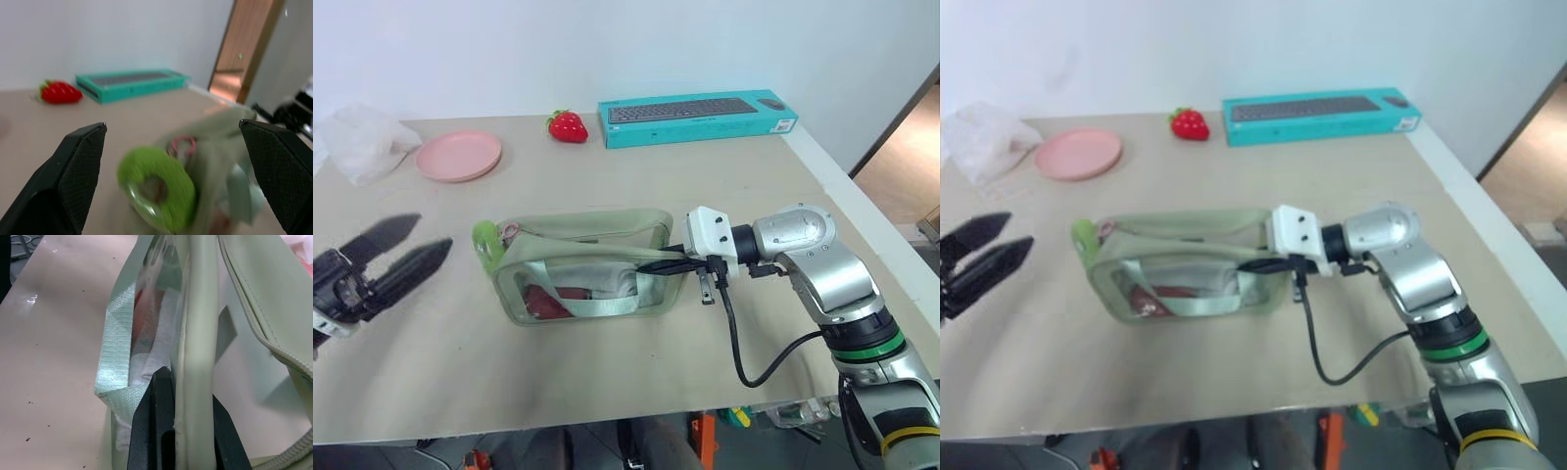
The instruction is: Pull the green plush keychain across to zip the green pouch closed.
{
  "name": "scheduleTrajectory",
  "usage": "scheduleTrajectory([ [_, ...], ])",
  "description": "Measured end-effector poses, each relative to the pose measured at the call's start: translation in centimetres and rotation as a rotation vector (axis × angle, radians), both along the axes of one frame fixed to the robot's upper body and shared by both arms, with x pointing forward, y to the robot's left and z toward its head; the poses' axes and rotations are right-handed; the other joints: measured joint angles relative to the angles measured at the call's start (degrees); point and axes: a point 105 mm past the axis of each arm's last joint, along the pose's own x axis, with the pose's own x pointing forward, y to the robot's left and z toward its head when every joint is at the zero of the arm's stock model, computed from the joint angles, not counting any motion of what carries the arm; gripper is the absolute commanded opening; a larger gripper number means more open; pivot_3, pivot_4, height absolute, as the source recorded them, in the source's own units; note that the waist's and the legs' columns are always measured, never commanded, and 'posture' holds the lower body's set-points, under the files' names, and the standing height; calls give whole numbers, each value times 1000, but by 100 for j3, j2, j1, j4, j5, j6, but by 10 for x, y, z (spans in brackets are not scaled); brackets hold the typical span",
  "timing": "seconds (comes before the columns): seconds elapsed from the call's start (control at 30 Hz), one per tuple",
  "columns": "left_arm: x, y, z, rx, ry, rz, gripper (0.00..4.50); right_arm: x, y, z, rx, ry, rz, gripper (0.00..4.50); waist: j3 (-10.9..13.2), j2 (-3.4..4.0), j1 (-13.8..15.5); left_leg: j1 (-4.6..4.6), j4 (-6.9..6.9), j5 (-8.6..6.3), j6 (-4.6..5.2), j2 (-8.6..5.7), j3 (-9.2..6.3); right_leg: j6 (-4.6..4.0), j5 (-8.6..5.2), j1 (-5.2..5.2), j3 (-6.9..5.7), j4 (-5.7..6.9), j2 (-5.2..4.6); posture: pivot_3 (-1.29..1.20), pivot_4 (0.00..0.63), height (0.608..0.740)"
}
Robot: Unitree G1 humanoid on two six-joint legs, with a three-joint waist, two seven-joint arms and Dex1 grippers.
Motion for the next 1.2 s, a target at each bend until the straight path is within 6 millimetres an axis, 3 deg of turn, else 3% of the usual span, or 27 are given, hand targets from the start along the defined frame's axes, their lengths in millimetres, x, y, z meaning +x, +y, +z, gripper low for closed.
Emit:
scheduleTrajectory([
  [0.2, 17, 25, -25, -2, 149, 97, 4500, -1, 1, -1, 1, 1, 2, 60, 0, 0, 5, 10, 0, 4, 2, -1, -3, -8, -5, -1, -4, 19, 5, 0, 150, 740],
  [0.33, 35, 34, -30, -76, 188, 128, 4500, 0, 0, -1, 5, 5, -15, 60, -5, -10, 11, 8, 0, 4, 2, 0, -5, -10, -6, -1, -7, 24, 5, 0, 150, 740],
  [0.73, 69, -11, -72, -121, 344, -3, 4500, -4, 1, -1, 18, 17, -38, 60, -5, -15, 2, 4, -1, 3, 0, -3, -2, -9, -7, -4, 4, 25, 2, 0, 150, 740],
  [0.77, 70, -11, -73, -122, 345, -5, 3974, -5, 1, -1, 17, 15, -38, 0, -5, -15, 1, 5, -1, 3, 0, -3, -2, -9, -7, -4, 4, 25, 2, 0, 150, 740],
  [0.83, 71, -11, -72, -121, 342, -5, 3511, -5, 1, -1, 16, 15, -40, 0, -5, -15, 3, 5, -1, 3, 0, -3, -5, -9, -7, -4, 2, 25, 3, 0, 150, 740],
  [0.87, 71, -12, -71, -123, 341, -7, 2980, -5, 0, -1, 15, 18, -44, 0, -5, -15, 6, 5, -1, 3, 0, -3, -5, -9, -7, -4, 1, 26, 2, 0, 150, 740],
  [1.03, 69, -18, -69, -137, 328, -46, 1236, -6, -1, -1, 15, 13, -52, 0, -5, -16, 7, 4, -1, 3, 0, -6, -3, -9, -7, -3, 2, 25, -2, 0, 150, 740],
  [1.1, 67, -19, -66, -138, 314, -57, 841, -6, -1, -1, 15, 13, -54, 0, -5, -16, 7, 4, -1, 3, 0, -6, -3, -9, -7, -3, 2, 25, -1, 0, 150, 740],
  [1.13, 67, -18, -64, -145, 305, -63, 334, -6, -1, -1, 15, 12, -54, 0, -4, -16, 7, 4, -1, 3, 0, -6, -4, -9, -7, -3, 2, 25, -1, 0, 150, 740],
  [1.2, 65, -16, -57, -155, 278, -66, 44, -6, -1, -1, 15, 12, -53, 0, -4, -16, 7, 4, -1, 3, 0, -5, -5, -9, -7, -3, 1, 25, -1, 0, 150, 740],
])
